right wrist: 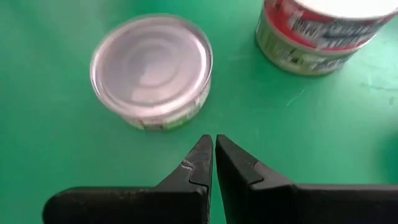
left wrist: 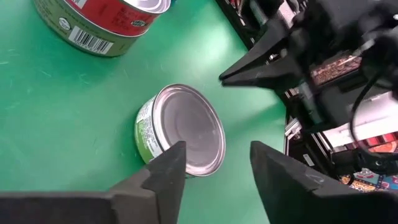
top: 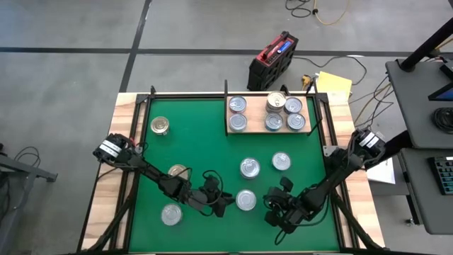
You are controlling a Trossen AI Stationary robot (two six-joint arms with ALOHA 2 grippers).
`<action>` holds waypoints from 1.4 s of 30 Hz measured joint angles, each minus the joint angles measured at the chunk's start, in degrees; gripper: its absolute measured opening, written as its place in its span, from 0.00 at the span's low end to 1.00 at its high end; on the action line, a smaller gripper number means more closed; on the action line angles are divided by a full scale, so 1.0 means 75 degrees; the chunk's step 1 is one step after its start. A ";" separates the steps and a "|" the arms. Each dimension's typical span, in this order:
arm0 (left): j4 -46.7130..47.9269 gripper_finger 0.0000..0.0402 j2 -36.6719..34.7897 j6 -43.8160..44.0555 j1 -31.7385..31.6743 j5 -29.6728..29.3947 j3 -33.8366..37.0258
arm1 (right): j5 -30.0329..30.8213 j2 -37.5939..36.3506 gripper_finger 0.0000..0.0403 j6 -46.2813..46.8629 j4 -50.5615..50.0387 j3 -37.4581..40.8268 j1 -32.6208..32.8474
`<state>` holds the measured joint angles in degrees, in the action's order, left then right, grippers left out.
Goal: Stack canned seafood by type on shelf
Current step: Stack the green tuna can on top of the green tuna can on the shelf
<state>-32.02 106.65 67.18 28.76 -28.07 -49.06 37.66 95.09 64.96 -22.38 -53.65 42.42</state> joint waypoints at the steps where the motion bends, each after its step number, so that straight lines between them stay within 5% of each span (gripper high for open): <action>1: 0.0000 0.43 0.0000 0.0000 0.0002 -0.0001 0.0000 | -0.0008 0.0099 0.03 0.0006 0.0046 0.0010 0.0026; 12: 0.0042 0.47 0.0000 0.0002 0.0025 -0.0078 0.0000 | -0.0022 0.0997 0.03 0.0336 0.0286 -0.0126 0.0028; 42: 0.0252 0.47 0.1346 0.0743 -0.0115 -0.0045 -0.0720 | 0.0185 0.1067 0.03 -0.0468 0.1112 -0.0309 -0.0112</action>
<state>-30.13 116.75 72.76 27.90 -28.41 -54.46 39.05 103.09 61.45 -14.04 -55.96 41.58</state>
